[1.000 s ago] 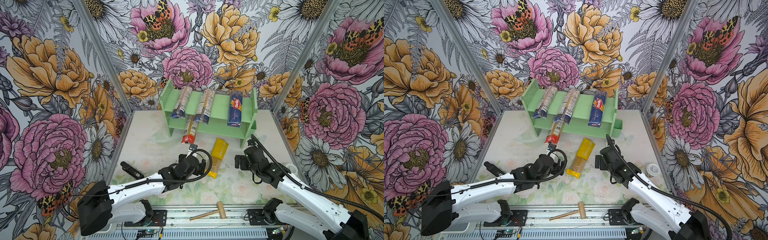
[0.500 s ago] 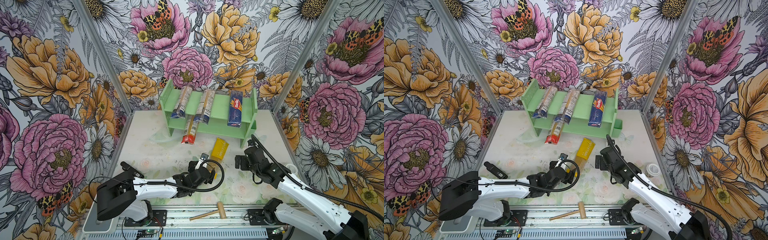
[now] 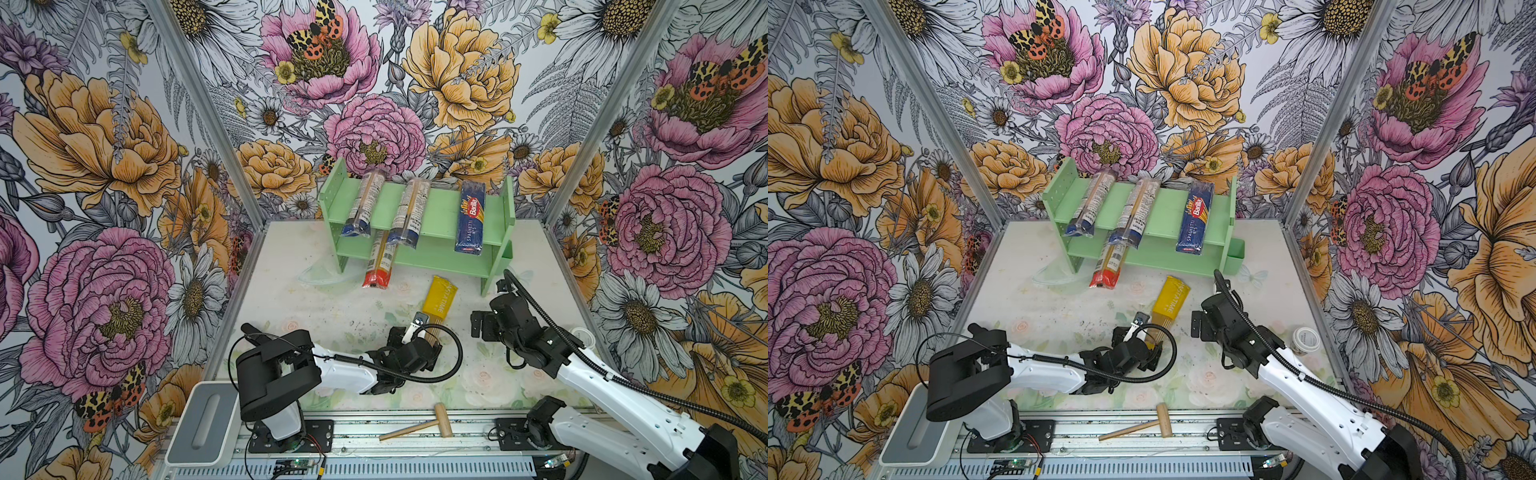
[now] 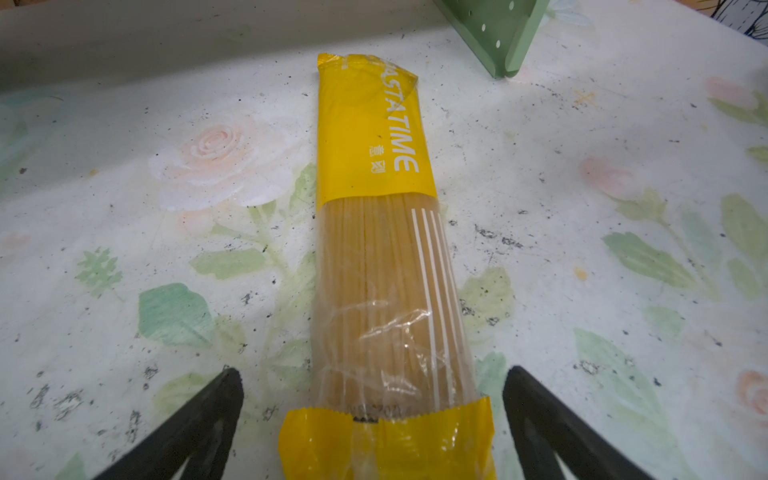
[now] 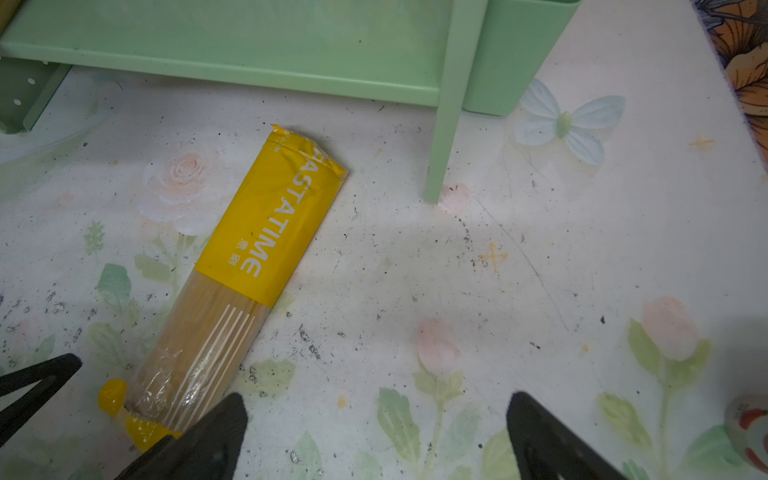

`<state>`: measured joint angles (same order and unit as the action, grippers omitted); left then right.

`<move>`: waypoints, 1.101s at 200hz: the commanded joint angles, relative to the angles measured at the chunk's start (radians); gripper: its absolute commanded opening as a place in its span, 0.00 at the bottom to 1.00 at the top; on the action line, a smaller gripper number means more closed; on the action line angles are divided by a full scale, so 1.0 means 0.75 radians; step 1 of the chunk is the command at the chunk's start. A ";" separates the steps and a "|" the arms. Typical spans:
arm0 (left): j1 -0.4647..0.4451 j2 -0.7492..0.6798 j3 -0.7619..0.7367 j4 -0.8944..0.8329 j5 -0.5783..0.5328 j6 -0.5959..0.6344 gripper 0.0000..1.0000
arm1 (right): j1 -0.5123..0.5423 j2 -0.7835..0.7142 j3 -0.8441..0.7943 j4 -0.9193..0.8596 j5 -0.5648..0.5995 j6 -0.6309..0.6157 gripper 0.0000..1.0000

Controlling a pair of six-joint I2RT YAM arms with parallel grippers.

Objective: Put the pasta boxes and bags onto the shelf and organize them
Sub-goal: 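Lower the left gripper onto the yellow PASTATIME bag and close it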

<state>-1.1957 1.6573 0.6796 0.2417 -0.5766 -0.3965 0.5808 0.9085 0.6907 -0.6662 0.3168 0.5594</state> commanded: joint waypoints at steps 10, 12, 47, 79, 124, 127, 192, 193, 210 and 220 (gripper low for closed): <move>-0.011 0.051 0.063 0.062 -0.007 -0.040 0.98 | -0.007 -0.025 0.009 -0.017 0.009 0.015 0.99; -0.011 0.056 0.063 0.062 -0.008 -0.041 0.98 | -0.007 -0.024 0.008 -0.017 0.010 0.015 0.99; -0.011 0.118 0.085 0.079 -0.012 -0.050 0.98 | -0.007 -0.025 0.004 -0.019 0.013 0.015 1.00; -0.011 0.170 0.100 0.077 -0.017 -0.077 0.97 | -0.006 -0.031 -0.002 -0.020 0.017 0.019 0.99; -0.011 0.256 0.114 0.077 -0.029 -0.099 0.92 | -0.009 -0.039 -0.005 -0.023 0.023 0.021 1.00; -0.011 0.257 0.114 0.077 -0.029 -0.099 0.92 | -0.009 -0.041 -0.005 -0.022 0.023 0.021 1.00; 0.005 0.274 0.131 0.037 -0.030 -0.115 0.78 | -0.009 -0.043 -0.005 -0.025 0.023 0.024 1.00; 0.005 0.274 0.132 0.035 -0.030 -0.116 0.78 | -0.009 -0.043 -0.006 -0.025 0.023 0.022 1.00; 0.009 0.280 0.144 0.019 -0.028 -0.122 0.76 | -0.009 -0.047 -0.007 -0.026 0.023 0.023 0.99; 0.013 0.281 0.155 0.000 -0.029 -0.124 0.77 | -0.009 -0.049 -0.007 -0.029 0.025 0.023 1.00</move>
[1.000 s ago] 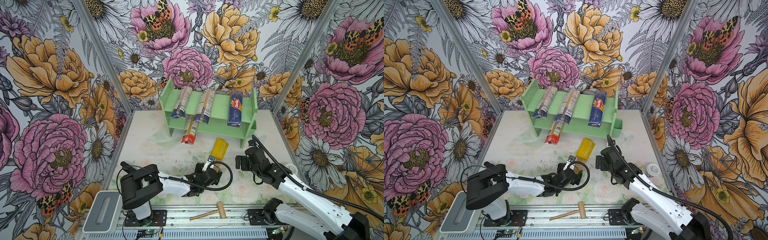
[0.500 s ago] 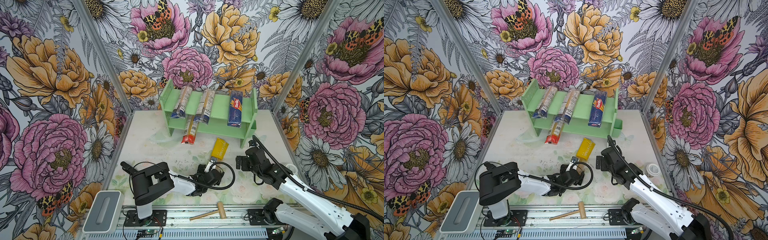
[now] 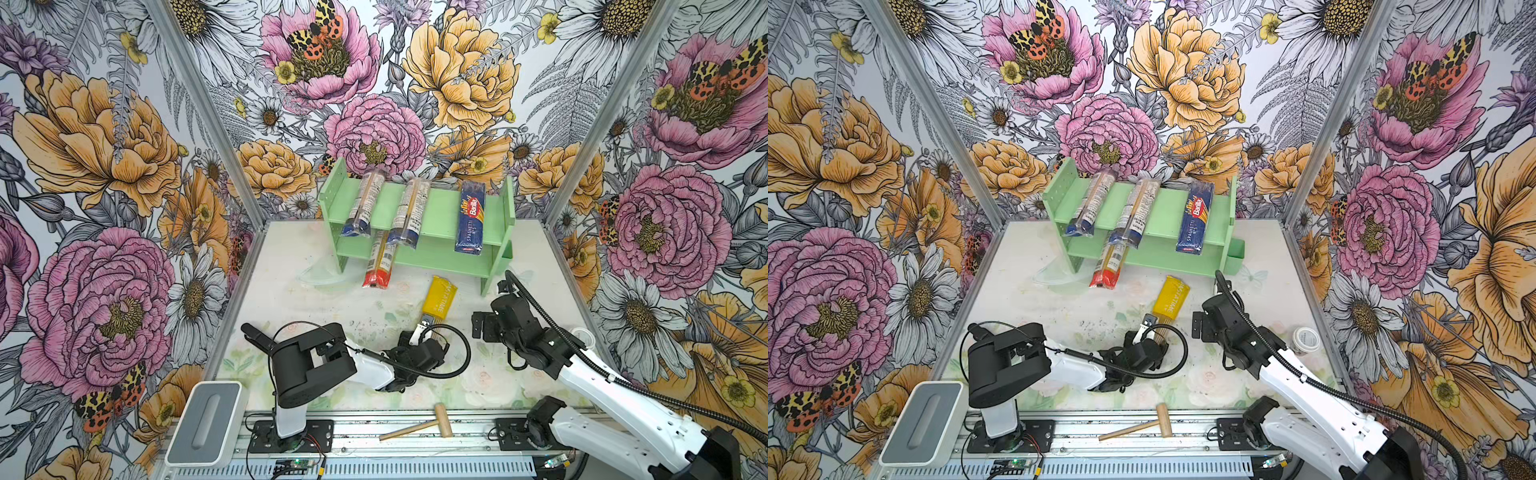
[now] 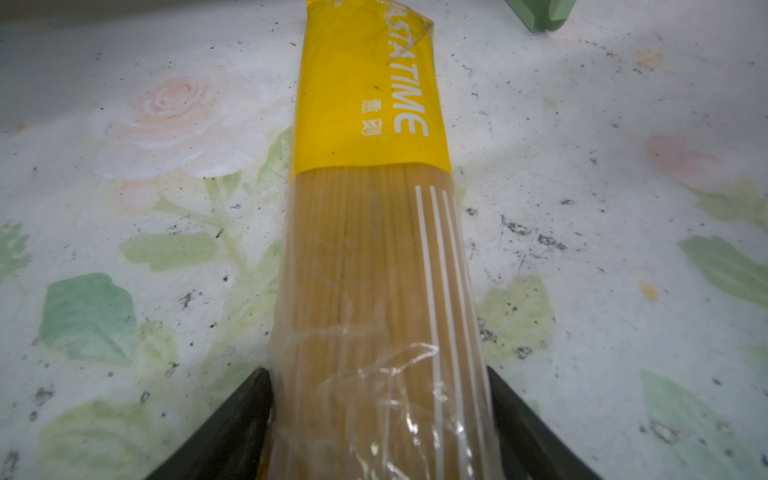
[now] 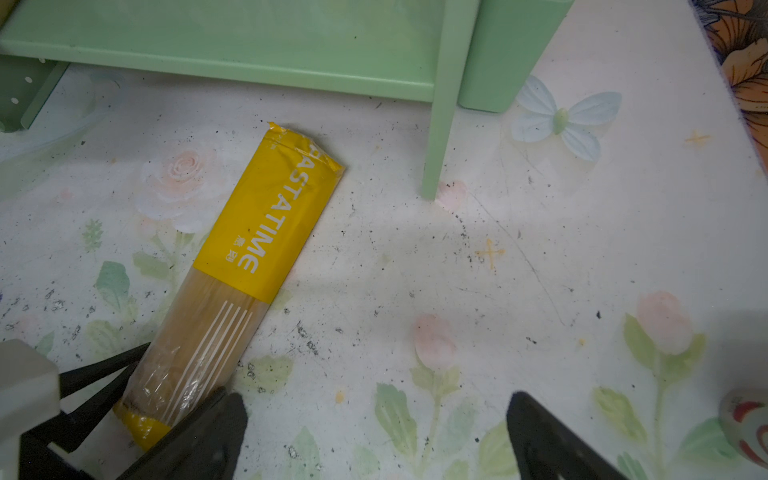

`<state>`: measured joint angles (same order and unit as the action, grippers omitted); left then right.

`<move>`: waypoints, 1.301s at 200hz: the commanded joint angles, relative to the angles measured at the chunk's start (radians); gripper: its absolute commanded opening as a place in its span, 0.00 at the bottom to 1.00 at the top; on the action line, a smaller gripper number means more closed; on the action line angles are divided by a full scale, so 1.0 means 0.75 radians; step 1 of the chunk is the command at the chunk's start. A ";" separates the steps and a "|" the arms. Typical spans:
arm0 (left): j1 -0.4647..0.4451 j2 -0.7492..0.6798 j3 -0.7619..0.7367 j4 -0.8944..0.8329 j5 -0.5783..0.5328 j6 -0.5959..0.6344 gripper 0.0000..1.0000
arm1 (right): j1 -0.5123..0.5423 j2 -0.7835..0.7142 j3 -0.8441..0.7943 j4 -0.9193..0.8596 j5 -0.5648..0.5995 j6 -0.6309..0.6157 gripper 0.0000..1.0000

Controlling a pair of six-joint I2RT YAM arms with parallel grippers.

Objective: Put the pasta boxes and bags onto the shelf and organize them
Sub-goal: 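Lower the left gripper onto the yellow PASTATIME bag and close it, then lift the yellow bag with the left gripper, tilting it upright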

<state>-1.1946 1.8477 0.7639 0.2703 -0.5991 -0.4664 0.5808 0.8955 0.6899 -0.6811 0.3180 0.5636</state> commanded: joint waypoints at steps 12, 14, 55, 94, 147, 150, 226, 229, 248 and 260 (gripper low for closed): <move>0.012 0.034 0.062 -0.071 -0.008 -0.032 0.78 | -0.009 -0.034 -0.007 -0.010 0.026 0.017 1.00; 0.012 0.034 0.066 -0.073 -0.008 -0.031 0.78 | -0.008 -0.034 -0.006 -0.011 0.026 0.016 0.99; 0.014 0.050 0.094 -0.108 -0.011 -0.029 0.88 | -0.008 -0.035 -0.007 -0.013 0.032 0.016 1.00; 0.020 0.067 0.109 -0.129 -0.011 -0.026 0.86 | -0.009 -0.035 -0.012 -0.016 0.034 0.015 1.00; 0.036 0.068 0.100 -0.127 0.009 -0.031 0.61 | -0.011 -0.037 -0.012 -0.017 0.040 0.016 1.00; 0.037 0.068 0.100 -0.128 0.010 -0.029 0.59 | -0.011 -0.036 -0.012 -0.017 0.040 0.015 1.00; 0.040 0.066 0.102 -0.129 0.019 -0.016 0.28 | -0.013 -0.050 -0.004 -0.031 0.047 0.010 1.00; 0.041 0.066 0.103 -0.128 0.020 -0.015 0.27 | -0.012 -0.049 -0.004 -0.032 0.047 0.010 1.00; 0.040 0.063 0.101 -0.128 0.021 -0.014 0.06 | -0.013 -0.055 0.004 -0.039 0.046 0.007 1.00; 0.034 0.052 0.096 -0.129 -0.010 -0.020 0.00 | -0.013 -0.057 0.009 -0.041 0.049 0.004 1.00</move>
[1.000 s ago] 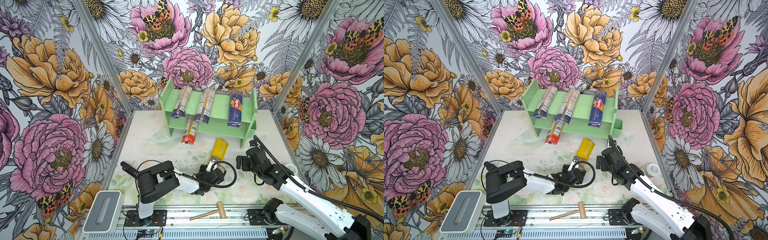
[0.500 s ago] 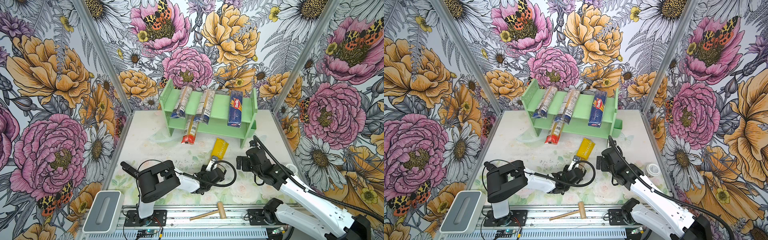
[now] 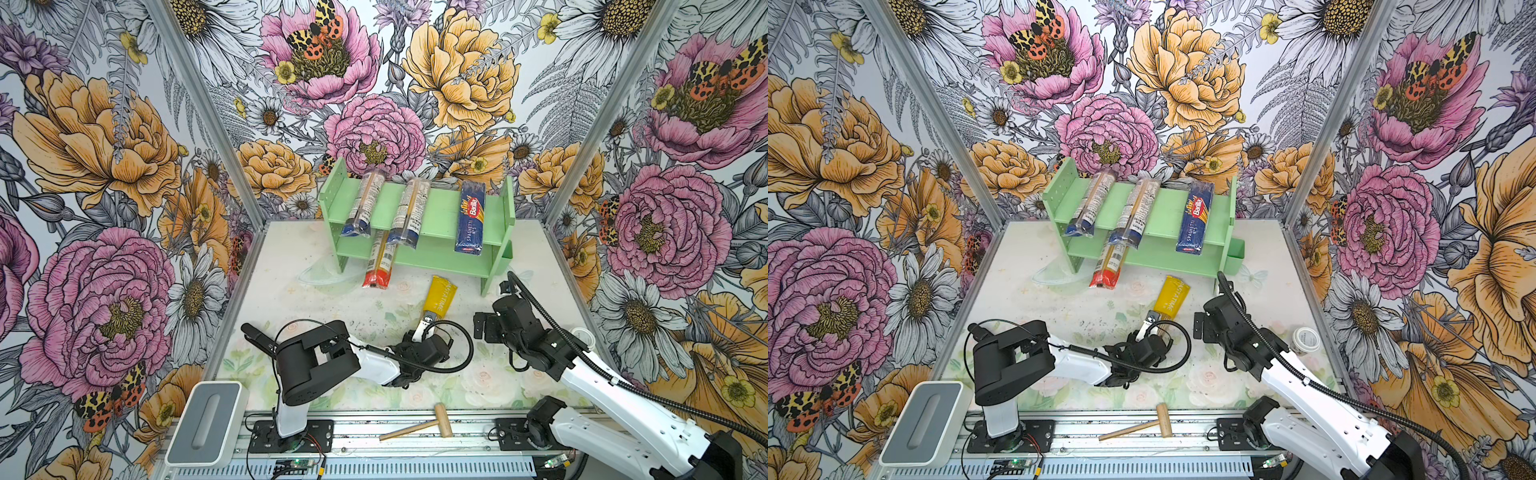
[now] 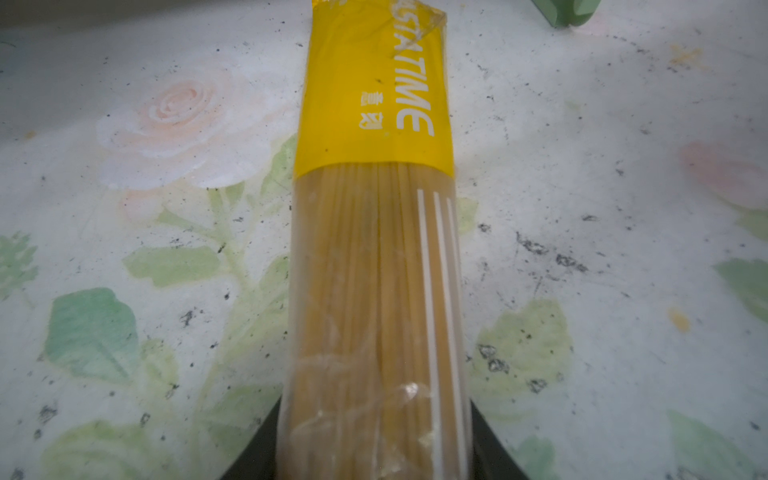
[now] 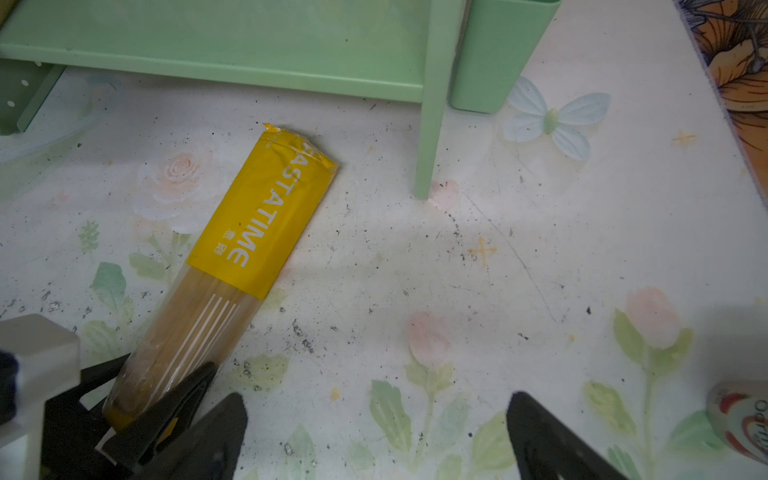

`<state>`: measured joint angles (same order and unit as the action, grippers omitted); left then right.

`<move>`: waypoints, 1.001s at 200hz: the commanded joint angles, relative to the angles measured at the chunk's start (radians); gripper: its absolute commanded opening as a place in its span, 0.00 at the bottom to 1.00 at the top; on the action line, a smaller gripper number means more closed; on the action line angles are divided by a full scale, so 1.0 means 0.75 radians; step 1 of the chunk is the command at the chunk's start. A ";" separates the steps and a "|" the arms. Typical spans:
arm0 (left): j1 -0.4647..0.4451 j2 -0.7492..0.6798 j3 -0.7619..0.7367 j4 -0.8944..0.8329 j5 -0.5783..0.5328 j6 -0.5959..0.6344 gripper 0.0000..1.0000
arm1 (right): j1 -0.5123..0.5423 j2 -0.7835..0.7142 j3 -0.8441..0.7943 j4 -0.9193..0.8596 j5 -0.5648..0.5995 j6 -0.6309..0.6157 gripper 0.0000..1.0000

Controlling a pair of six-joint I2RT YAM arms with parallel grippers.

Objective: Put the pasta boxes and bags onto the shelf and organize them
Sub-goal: 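Lift the yellow bag with the left gripper, tilting it upright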

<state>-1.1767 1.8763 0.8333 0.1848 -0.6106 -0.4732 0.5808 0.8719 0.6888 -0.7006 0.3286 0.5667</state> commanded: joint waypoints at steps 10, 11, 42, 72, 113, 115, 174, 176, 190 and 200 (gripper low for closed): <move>0.003 0.001 -0.005 -0.013 -0.022 -0.013 0.00 | -0.014 -0.026 0.012 -0.018 0.035 -0.002 1.00; 0.003 -0.001 -0.006 -0.013 -0.024 -0.012 0.00 | -0.014 -0.027 0.012 -0.018 0.036 -0.003 1.00; -0.023 -0.053 -0.028 -0.003 -0.076 0.006 0.00 | -0.014 -0.025 0.020 -0.023 0.042 -0.007 1.00; -0.057 -0.128 -0.048 0.019 -0.106 0.055 0.00 | -0.014 -0.019 0.028 -0.027 0.044 -0.014 1.00; -0.067 -0.188 -0.079 0.015 -0.109 0.056 0.00 | -0.018 -0.016 0.037 -0.030 0.046 -0.019 1.00; -0.067 -0.191 -0.080 0.015 -0.109 0.055 0.00 | -0.017 -0.015 0.036 -0.030 0.047 -0.019 1.00; -0.090 -0.351 -0.132 -0.042 -0.152 0.068 0.00 | -0.019 -0.009 0.040 -0.030 0.050 -0.021 1.00; -0.091 -0.356 -0.133 -0.045 -0.154 0.071 0.00 | -0.019 -0.008 0.040 -0.030 0.051 -0.021 0.99; -0.102 -0.394 -0.136 -0.064 -0.180 0.083 0.00 | -0.021 -0.005 0.039 -0.029 0.051 -0.022 0.99; -0.108 -0.417 -0.133 -0.083 -0.197 0.090 0.00 | -0.022 -0.003 0.040 -0.030 0.050 -0.023 1.00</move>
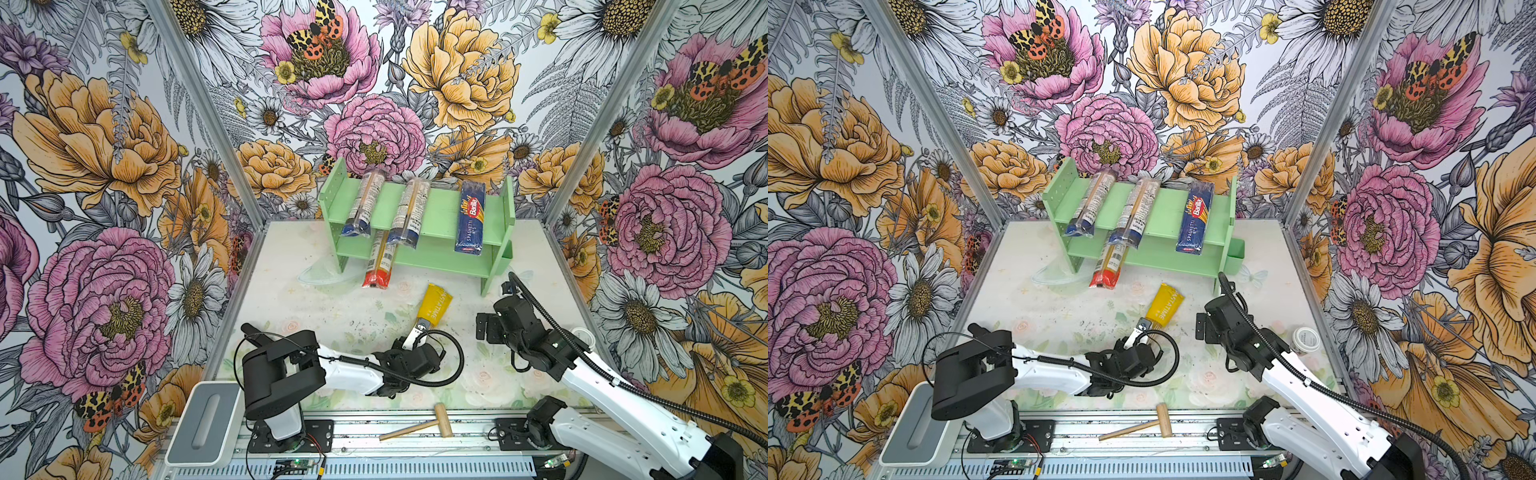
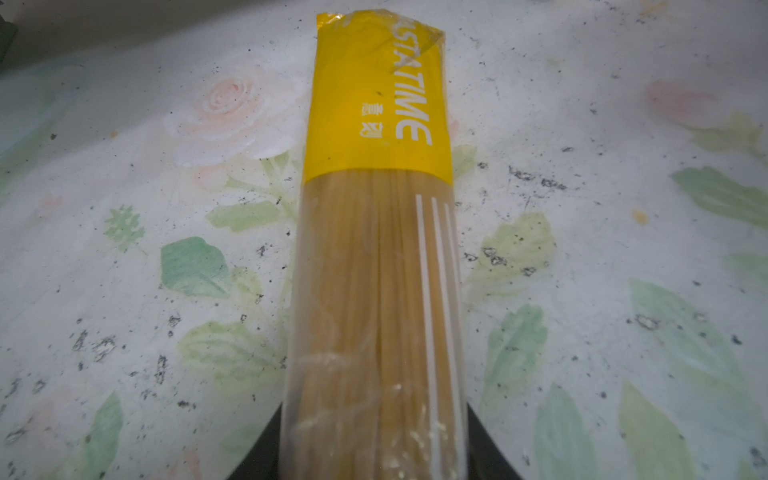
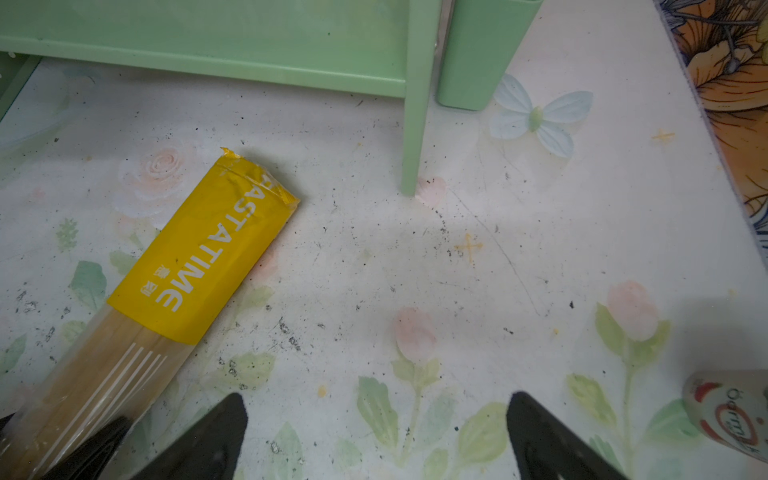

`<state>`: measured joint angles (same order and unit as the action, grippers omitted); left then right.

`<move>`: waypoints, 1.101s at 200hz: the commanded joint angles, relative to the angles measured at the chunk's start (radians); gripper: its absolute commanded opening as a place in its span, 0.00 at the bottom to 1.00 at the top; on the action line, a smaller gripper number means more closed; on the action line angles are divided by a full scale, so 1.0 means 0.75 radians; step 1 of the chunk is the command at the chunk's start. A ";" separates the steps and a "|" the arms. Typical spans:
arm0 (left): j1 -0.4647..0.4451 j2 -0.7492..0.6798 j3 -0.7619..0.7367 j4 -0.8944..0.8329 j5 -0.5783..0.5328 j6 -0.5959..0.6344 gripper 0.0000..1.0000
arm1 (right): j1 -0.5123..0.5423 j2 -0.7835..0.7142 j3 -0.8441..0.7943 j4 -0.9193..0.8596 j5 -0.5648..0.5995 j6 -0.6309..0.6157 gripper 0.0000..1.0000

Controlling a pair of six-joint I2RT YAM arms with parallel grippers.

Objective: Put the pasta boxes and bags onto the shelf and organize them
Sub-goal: 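Lift the yellow bag with the left gripper, tilting it upright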

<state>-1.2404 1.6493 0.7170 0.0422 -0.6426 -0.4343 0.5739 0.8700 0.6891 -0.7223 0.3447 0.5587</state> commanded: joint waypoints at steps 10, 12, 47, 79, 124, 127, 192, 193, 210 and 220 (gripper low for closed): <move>-0.027 -0.137 0.025 0.088 -0.164 0.046 0.00 | -0.012 0.000 0.040 -0.001 0.030 -0.013 1.00; -0.029 -0.143 0.024 0.084 -0.166 0.049 0.00 | -0.013 0.000 0.039 -0.001 0.029 -0.013 1.00; -0.041 -0.217 0.030 0.026 -0.200 0.054 0.00 | -0.012 0.004 0.032 0.000 0.031 -0.011 1.00; -0.081 -0.272 0.030 -0.040 -0.265 0.044 0.00 | -0.014 -0.003 0.023 0.000 0.035 -0.014 1.00; -0.155 -0.326 0.031 -0.142 -0.331 -0.001 0.00 | -0.016 0.002 0.022 0.000 0.040 -0.013 1.00; -0.158 -0.325 0.033 -0.152 -0.334 -0.004 0.00 | -0.016 0.004 0.022 -0.001 0.040 -0.012 1.00; -0.210 -0.364 0.036 -0.256 -0.396 -0.063 0.00 | -0.017 0.009 0.019 0.000 0.040 -0.015 1.00; -0.210 -0.365 0.034 -0.257 -0.398 -0.064 0.00 | -0.018 0.010 0.018 0.000 0.040 -0.015 1.00; -0.212 -0.390 0.033 -0.273 -0.425 -0.084 0.00 | -0.018 0.011 0.018 -0.001 0.040 -0.012 1.00; -0.214 -0.407 0.031 -0.281 -0.448 -0.099 0.00 | -0.018 0.010 0.016 -0.002 0.040 -0.013 1.00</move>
<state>-1.3968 1.4239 0.7147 -0.2386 -0.8165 -0.4557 0.5678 0.8726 0.6891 -0.7223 0.3473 0.5583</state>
